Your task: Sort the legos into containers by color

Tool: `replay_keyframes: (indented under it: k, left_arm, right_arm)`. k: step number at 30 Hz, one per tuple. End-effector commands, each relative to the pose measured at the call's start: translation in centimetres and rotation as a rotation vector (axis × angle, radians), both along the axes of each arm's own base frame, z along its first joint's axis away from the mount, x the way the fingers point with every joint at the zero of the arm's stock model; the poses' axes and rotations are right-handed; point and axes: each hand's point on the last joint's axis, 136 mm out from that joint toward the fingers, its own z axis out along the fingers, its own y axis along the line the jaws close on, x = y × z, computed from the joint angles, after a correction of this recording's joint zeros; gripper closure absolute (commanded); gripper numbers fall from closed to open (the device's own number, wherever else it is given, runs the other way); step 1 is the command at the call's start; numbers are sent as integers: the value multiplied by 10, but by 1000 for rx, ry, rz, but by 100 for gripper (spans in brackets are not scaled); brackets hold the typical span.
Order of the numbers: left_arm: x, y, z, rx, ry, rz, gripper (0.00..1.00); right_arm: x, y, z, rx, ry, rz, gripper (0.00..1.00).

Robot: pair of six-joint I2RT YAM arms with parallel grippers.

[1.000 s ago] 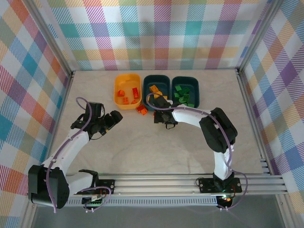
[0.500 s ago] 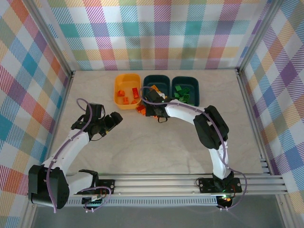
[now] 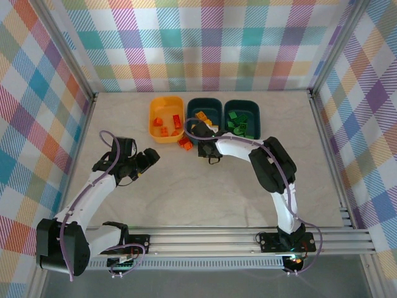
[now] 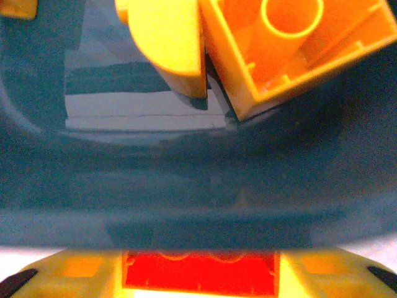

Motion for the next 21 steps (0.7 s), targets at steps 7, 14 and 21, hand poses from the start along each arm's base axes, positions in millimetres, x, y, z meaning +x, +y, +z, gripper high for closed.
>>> replay_keyframes:
  k: [7,14,21]
  left_arm:
    - [-10,11,-45,17,129,80,11]
    - [-26,6,-73,-63,197,104,3]
    - [-54,12,-72,-24,219,74,1]
  right_arm:
    - [-28,34,77,111,-132,162,60]
    - [-2,93,107,204,-182,286,59]
    - [44,144,103,210,-203,351,57]
